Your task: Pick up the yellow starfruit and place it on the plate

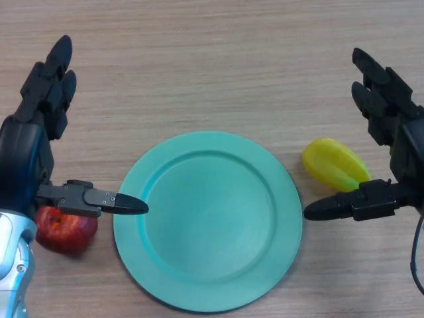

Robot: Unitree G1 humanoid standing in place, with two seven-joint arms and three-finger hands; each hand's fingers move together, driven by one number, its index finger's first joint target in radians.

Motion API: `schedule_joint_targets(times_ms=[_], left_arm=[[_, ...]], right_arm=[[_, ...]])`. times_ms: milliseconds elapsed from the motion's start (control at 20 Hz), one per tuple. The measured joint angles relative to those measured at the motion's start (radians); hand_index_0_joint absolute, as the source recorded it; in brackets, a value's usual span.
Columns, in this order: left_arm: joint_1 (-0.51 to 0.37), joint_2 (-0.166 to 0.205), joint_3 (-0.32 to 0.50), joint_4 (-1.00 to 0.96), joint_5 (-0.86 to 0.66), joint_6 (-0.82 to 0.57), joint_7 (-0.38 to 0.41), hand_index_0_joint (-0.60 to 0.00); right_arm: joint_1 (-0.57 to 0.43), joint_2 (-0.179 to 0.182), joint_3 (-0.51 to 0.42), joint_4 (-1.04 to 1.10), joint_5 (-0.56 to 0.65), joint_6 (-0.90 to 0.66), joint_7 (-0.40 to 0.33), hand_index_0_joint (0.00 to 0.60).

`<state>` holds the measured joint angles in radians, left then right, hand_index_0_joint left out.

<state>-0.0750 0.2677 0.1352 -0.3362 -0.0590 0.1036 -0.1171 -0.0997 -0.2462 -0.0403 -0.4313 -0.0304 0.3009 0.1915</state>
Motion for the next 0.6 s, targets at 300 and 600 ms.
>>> schedule_joint_targets(times_ms=[300,600], left_arm=[[-0.003,-0.001,0.006,-0.002,0.000,0.000,0.000,0.000],[-0.013,-0.001,0.004,-0.002,-0.003,0.000,0.001,0.000]], right_arm=[[-0.001,0.000,0.000,0.020,-0.001,-0.018,-0.009,0.000],[-0.046,-0.003,0.002,0.113,-0.090,-0.100,-0.010,0.000]])
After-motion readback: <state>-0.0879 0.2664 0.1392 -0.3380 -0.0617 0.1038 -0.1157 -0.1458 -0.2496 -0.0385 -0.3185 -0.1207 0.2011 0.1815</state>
